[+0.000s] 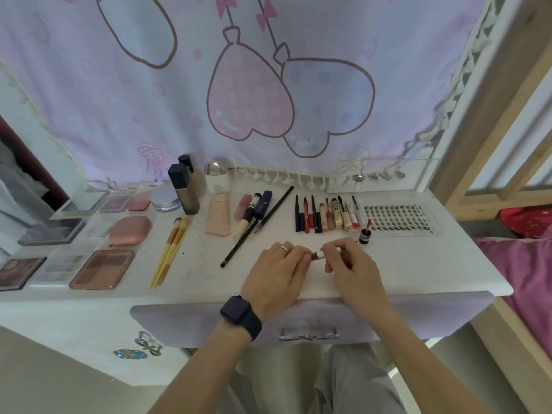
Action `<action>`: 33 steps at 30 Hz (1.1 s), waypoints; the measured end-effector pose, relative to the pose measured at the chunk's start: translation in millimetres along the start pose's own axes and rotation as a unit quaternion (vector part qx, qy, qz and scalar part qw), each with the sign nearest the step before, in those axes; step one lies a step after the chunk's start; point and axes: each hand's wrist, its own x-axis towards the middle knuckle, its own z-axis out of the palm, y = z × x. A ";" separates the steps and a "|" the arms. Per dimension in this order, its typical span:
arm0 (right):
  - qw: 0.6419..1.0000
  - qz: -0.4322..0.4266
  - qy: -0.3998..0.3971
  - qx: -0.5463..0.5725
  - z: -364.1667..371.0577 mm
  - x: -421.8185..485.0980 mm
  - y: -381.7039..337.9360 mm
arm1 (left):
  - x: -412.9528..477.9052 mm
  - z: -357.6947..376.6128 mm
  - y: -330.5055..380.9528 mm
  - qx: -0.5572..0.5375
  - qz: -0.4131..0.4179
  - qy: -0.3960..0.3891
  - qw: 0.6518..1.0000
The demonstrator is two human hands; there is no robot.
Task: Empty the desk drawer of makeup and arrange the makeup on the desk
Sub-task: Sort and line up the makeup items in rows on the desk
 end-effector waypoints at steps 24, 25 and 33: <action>0.995 0.037 -0.085 0.029 -19.3 8.1 -11.0 | -6.3 -3.1 -1.0 -0.045 -0.088 -0.005 0.995; 0.995 0.035 -0.090 0.037 -19.8 7.4 -9.9 | -6.8 -2.6 -1.0 -0.040 -0.087 -0.007 0.995; 0.994 0.018 -0.101 0.046 -23.4 5.0 -15.1 | -6.9 0.3 -4.9 -0.059 -0.088 0.011 0.994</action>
